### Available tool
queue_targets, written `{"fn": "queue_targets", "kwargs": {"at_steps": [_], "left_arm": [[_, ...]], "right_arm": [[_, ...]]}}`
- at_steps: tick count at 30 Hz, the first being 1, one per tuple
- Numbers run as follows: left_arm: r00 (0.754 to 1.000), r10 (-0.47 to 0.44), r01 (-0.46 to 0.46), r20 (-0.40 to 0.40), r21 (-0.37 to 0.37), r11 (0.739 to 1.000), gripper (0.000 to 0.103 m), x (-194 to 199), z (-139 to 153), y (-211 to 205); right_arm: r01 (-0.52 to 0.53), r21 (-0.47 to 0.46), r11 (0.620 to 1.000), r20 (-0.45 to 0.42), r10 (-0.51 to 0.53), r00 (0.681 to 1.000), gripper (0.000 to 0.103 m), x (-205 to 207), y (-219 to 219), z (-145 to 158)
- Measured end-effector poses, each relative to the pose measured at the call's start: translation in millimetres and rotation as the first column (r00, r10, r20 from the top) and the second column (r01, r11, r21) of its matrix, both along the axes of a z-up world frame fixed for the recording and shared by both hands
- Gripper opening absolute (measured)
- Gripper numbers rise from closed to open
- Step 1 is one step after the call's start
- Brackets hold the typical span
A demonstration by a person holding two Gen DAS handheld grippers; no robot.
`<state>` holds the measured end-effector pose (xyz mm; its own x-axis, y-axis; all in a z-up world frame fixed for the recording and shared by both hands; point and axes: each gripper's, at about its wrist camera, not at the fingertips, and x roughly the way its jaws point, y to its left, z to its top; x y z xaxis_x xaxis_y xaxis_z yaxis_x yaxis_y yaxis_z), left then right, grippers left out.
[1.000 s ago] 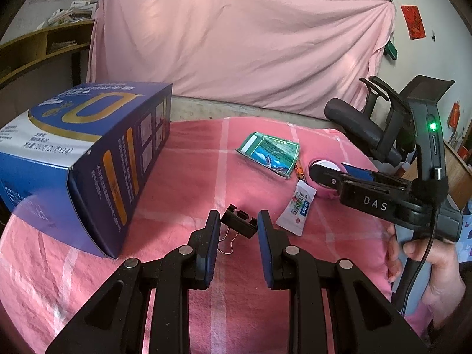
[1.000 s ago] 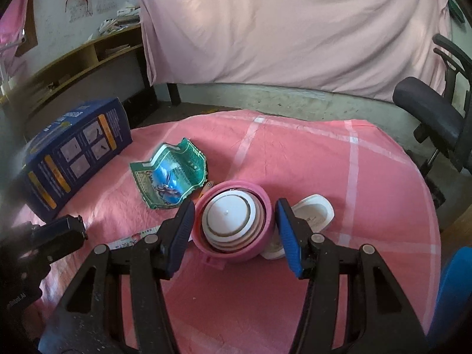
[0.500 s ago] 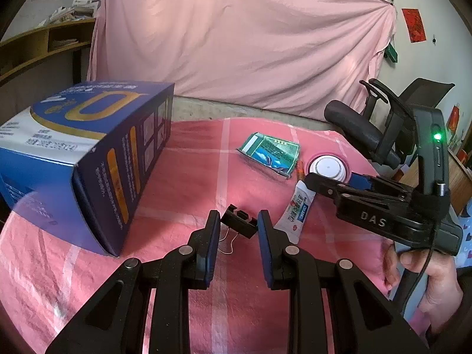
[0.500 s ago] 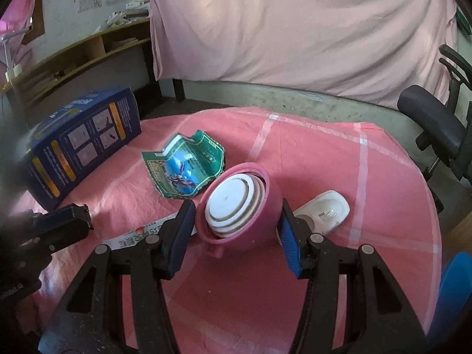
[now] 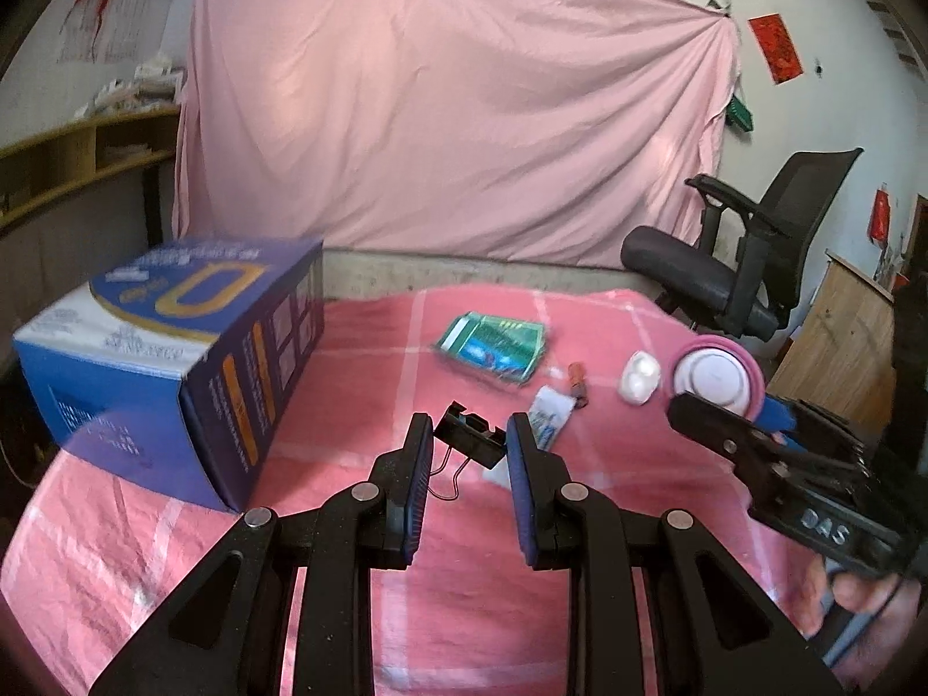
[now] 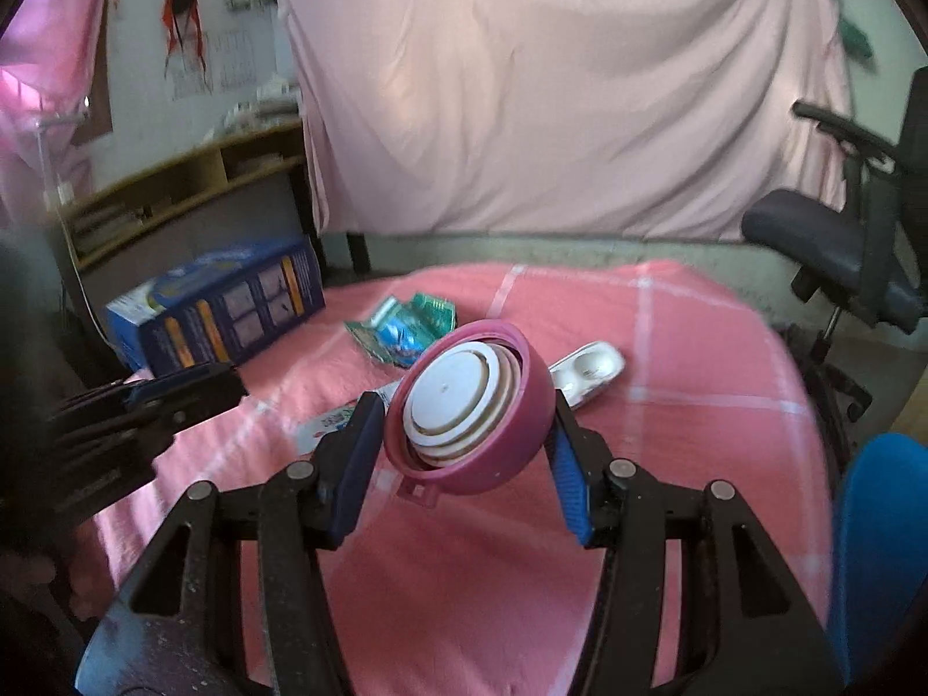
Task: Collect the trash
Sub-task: 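Carry clip and tape roll to the blue bucket and open both tools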
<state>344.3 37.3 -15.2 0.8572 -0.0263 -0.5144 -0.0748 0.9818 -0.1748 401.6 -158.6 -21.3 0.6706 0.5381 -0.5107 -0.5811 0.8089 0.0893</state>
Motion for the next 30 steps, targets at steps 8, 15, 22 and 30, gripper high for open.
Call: {"fn": "queue_targets", "kwargs": {"at_steps": [8, 15, 22, 30], "left_arm": [[0.994, -0.016, 0.009, 0.112, 0.063, 0.998, 0.022, -15.7, 31.9, -25.6], [0.979, -0.062, 0.038, 0.192, 0.124, 0.992, 0.022, -22.7, 61.9, -61.3], [0.949, -0.162, 0.111, 0.269, 0.196, 0.974, 0.022, -24.9, 90.9, -109.1], [0.907, -0.289, 0.21, 0.305, 0.264, 0.941, 0.022, -19.3, 109.0, -172.2]], "right_arm": [[0.038, 0.082, 0.996, 0.101, -0.046, 0.994, 0.079, -23.3, -25.9, 21.0], [0.084, 0.157, 0.984, 0.19, -0.114, 0.975, 0.079, -39.1, -59.2, 46.3], [0.164, 0.219, 0.962, 0.274, -0.222, 0.936, 0.079, -54.8, -101.9, 69.0], [0.289, 0.231, 0.929, 0.329, -0.354, 0.875, 0.079, -70.1, -153.0, 77.5]]}}
